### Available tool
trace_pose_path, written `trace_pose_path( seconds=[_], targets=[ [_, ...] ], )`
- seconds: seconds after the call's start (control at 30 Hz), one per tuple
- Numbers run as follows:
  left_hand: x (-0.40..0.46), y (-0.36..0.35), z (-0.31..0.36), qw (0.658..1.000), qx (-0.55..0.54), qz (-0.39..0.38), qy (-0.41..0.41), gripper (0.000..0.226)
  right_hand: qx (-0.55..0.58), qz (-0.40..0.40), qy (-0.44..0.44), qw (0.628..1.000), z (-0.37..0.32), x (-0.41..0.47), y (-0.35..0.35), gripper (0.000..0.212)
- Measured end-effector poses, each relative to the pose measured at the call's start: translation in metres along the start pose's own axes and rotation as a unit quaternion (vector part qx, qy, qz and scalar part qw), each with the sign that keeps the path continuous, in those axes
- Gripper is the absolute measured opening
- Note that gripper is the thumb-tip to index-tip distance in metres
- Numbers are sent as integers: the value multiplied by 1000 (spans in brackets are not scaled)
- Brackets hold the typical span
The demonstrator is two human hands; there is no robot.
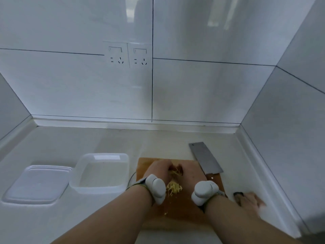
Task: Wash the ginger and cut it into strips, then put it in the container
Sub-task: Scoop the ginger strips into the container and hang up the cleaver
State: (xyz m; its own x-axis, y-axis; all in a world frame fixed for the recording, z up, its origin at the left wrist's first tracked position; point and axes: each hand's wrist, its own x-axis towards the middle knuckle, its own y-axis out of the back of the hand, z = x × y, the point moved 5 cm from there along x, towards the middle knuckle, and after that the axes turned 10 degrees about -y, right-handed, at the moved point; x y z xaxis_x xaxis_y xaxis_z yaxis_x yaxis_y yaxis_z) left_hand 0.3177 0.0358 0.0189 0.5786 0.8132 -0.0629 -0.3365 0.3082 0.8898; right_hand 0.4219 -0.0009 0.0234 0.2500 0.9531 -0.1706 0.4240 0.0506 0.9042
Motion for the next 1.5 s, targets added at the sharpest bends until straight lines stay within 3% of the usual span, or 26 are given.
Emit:
trace_pose_path(
  seconds=[0.43, 0.77, 1.2, 1.4, 1.5],
  targets=[
    [0, 18, -24, 997, -24, -24, -71, 25, -3, 37, -92, 995, -28, -10, 4, 16],
    [-11, 68, -56, 996, -52, 20, -77, 27, -74, 11, -56, 996, -88, 7, 12, 25],
    [-85, 118, -194, 988, -94, 83, 92, 22, -41, -25, 37, 998, -228, 24, -61, 15],
    [-95, 101, -218, 992, -81, -1, 94, 41, -76, -113, 21, 991, -232, 32, -93, 32],
    [-95, 93, -227, 991, -71, -7, 112, 43, -77, -105, 10, 991, -225, 34, -92, 29]
  ],
)
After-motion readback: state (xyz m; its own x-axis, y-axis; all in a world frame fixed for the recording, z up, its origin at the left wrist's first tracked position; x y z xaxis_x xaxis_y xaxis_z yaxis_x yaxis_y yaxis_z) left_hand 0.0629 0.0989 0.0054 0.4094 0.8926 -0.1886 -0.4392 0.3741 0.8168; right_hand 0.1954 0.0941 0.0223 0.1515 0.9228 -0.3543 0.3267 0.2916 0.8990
